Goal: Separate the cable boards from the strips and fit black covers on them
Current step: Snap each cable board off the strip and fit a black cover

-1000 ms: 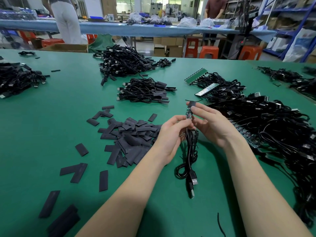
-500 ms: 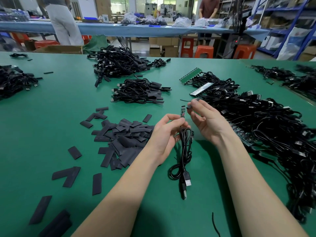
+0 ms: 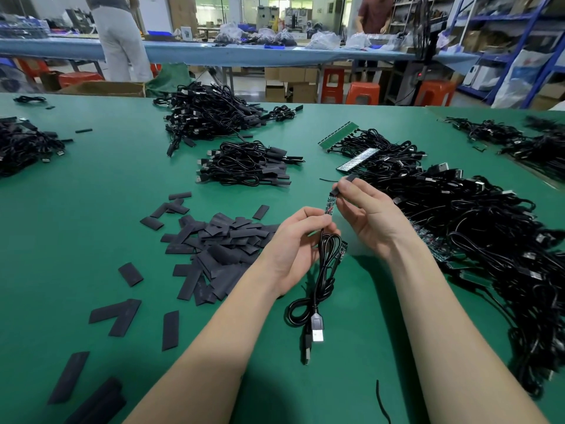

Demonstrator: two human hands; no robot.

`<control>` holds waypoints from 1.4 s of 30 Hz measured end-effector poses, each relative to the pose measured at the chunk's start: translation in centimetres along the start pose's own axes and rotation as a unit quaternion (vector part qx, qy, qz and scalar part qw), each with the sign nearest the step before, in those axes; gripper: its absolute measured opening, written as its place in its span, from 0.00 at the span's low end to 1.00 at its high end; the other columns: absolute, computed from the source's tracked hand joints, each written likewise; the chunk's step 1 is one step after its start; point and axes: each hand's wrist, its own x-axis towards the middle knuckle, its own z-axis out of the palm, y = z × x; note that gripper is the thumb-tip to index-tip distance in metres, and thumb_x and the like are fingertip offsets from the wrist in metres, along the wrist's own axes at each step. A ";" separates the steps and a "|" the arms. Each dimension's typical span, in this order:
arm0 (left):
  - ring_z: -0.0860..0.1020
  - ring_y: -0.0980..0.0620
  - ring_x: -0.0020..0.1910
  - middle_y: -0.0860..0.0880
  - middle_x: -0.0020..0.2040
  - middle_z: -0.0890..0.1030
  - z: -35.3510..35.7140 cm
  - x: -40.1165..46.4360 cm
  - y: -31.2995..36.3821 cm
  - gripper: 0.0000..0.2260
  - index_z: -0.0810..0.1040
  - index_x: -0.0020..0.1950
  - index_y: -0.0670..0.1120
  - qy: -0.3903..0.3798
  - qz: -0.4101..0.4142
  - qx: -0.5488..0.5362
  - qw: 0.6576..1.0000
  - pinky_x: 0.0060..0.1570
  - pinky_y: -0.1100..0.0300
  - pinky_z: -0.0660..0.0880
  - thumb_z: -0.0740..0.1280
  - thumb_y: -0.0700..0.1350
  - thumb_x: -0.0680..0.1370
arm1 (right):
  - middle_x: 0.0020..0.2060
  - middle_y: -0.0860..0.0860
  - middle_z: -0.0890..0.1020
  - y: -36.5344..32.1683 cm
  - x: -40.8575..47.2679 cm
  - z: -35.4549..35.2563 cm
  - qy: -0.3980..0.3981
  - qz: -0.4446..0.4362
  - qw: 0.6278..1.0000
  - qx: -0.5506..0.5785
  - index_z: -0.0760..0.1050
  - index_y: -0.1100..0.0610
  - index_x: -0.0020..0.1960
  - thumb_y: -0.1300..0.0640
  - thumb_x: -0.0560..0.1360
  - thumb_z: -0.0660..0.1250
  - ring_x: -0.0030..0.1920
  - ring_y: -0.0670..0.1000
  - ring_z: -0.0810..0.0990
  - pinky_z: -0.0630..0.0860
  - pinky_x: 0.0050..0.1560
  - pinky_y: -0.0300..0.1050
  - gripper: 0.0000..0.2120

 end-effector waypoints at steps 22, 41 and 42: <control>0.79 0.51 0.37 0.48 0.36 0.78 -1.6 0.1 0.6 0.08 0.71 0.49 0.45 -0.069 -0.037 -0.028 0.997 0.50 0.57 0.74 0.67 0.38 0.73 | 0.39 0.52 0.85 -1.8 -1.2 -1.7 -0.095 0.114 0.989 -0.006 0.84 0.56 0.40 0.58 0.51 0.88 0.37 0.48 0.85 0.80 0.36 0.33 0.21; 0.79 0.52 0.37 0.47 0.36 0.79 -1.5 0.0 0.6 0.06 0.71 0.48 0.45 -0.075 -0.042 -0.014 0.996 0.51 0.56 0.70 0.66 0.37 0.75 | 0.41 0.53 0.86 -1.0 -1.4 -1.0 -0.129 0.111 0.983 -0.063 0.80 0.58 0.46 0.65 0.70 0.69 0.39 0.46 0.85 0.80 0.41 0.33 0.06; 0.78 0.52 0.37 0.47 0.36 0.79 -1.5 -0.1 0.7 0.06 0.71 0.47 0.45 -0.071 -0.045 -0.017 0.996 0.50 0.57 0.71 0.66 0.37 0.74 | 0.41 0.53 0.86 -0.9 -1.4 -0.9 -0.129 0.110 0.983 -0.069 0.80 0.58 0.46 0.64 0.70 0.69 0.40 0.47 0.85 0.80 0.41 0.33 0.06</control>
